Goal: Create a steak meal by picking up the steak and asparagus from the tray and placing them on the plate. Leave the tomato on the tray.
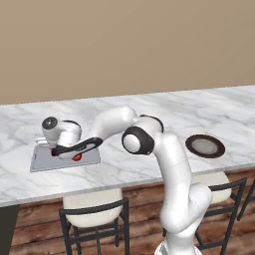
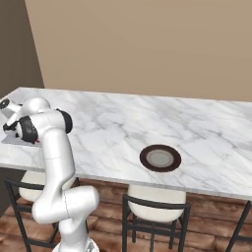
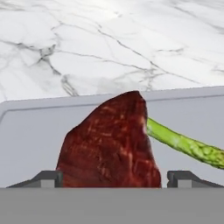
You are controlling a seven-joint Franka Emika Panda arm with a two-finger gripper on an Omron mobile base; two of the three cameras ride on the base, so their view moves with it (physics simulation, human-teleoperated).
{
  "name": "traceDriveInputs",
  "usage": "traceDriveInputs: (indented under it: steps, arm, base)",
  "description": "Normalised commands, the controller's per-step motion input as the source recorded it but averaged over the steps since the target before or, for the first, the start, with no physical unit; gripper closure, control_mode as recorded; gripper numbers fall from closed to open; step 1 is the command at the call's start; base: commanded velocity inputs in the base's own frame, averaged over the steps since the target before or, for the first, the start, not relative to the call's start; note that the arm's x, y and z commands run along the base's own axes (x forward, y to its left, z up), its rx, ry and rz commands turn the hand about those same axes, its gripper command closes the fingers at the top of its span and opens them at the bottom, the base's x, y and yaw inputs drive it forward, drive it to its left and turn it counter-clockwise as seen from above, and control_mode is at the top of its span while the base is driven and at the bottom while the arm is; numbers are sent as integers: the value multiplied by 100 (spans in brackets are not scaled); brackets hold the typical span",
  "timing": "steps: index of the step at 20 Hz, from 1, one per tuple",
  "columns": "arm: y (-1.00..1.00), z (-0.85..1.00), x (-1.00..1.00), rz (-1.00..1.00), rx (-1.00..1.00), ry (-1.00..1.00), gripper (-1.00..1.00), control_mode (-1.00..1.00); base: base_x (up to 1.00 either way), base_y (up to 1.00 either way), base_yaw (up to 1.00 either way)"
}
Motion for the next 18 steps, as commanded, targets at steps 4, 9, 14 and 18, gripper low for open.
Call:
traceDriveInputs:
  steps: [4,9,14,18]
  arm:
    - [0,-49,4,0,2,-17,-100,-100]
    - [0,-52,6,0,3,-14,100,-100]
    - [-32,-18,0,0,8,-8,100,-100]
    - [-76,34,-25,0,16,0,100,-100]
  base:
    - [0,0,0]
    - [0,0,0]
    - [0,0,0]
    - [0,0,0]
